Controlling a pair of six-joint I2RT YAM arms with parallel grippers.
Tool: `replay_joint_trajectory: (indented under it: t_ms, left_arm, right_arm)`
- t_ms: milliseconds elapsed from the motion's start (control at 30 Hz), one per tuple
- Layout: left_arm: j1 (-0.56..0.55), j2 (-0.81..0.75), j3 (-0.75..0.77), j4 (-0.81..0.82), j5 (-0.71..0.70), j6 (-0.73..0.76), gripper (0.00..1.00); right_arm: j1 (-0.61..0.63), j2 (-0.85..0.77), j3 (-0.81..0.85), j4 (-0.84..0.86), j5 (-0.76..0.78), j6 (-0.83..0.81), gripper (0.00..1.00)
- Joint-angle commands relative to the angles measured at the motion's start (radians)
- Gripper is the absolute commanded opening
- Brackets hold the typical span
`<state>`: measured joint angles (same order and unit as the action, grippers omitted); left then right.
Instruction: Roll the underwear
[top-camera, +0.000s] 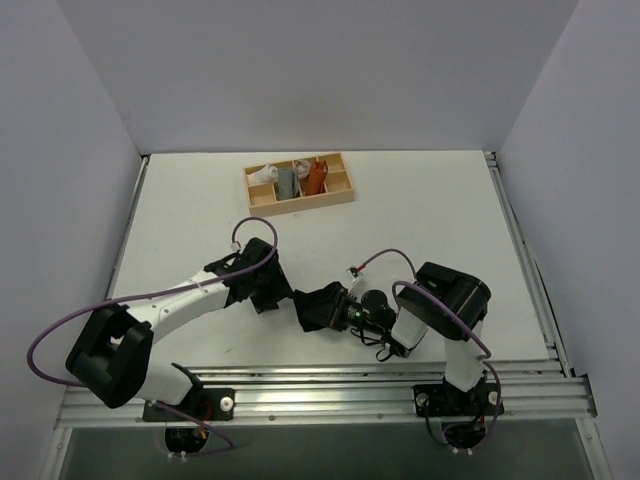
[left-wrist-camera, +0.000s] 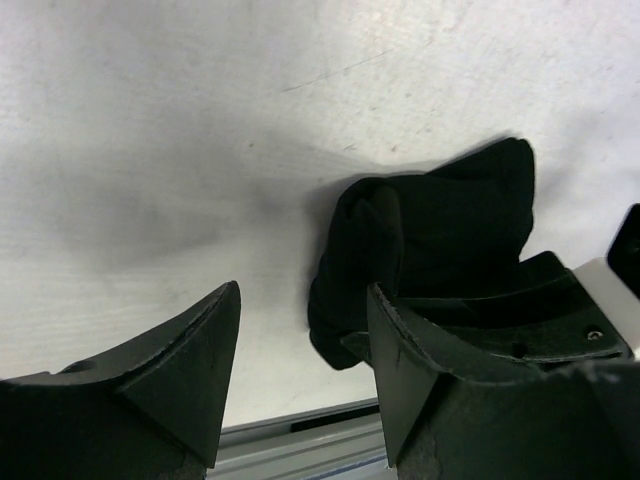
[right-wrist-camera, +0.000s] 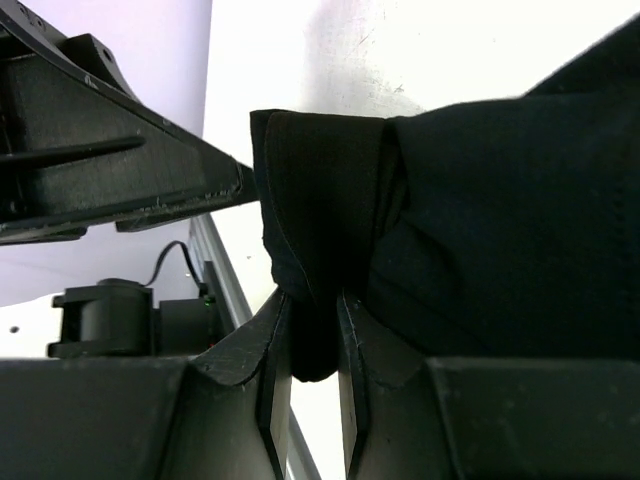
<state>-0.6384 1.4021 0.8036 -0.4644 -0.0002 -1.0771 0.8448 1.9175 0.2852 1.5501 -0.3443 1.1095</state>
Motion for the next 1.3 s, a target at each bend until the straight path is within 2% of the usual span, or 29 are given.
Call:
replay_joint_trajectory:
  t_ms: [0, 167, 433, 867, 900, 967, 1000, 1033, 1133, 1267]
  left_arm:
    - [0.0, -0.02, -0.02, 0.138, 0.0, 0.011, 0.62]
    - [-0.003, 0.018, -0.041, 0.22, 0.063, 0.019, 0.61]
    - [-0.012, 0.089, -0.052, 0.325, 0.112, 0.034, 0.6]
    - [-0.026, 0.199, -0.012, 0.314, 0.135, 0.078, 0.55]
    - [-0.029, 0.202, -0.014, 0.317, 0.135, 0.08, 0.54]
    - [-0.029, 0.224, -0.012, 0.325, 0.144, 0.082, 0.43]
    - [-0.029, 0.231, -0.009, 0.323, 0.149, 0.085, 0.37]
    - [-0.03, 0.253, -0.001, 0.313, 0.152, 0.088, 0.25]
    - [-0.035, 0.291, 0.042, 0.253, 0.154, 0.104, 0.1]
    - [-0.041, 0.308, 0.081, 0.179, 0.131, 0.12, 0.03]
  right_arm:
    - [0.007, 0.103, -0.083, -0.015, -0.029, 0.023, 0.0]
    - [-0.006, 0.118, -0.109, 0.021, -0.024, 0.036, 0.0]
    - [-0.033, 0.233, -0.139, 0.194, -0.048, 0.087, 0.0]
    - [-0.081, 0.241, -0.155, 0.183, -0.076, 0.084, 0.01]
    - [-0.082, 0.236, -0.159, 0.182, -0.07, 0.087, 0.05]
    - [-0.082, 0.227, -0.167, 0.179, -0.062, 0.096, 0.1]
    - [-0.082, 0.212, -0.173, 0.16, -0.058, 0.099, 0.16]
    - [-0.082, 0.2, -0.176, 0.147, -0.047, 0.101, 0.18]
    - [-0.082, 0.118, -0.193, 0.07, -0.009, 0.105, 0.26]
    - [-0.07, -0.027, -0.155, -0.151, 0.022, 0.061, 0.31]
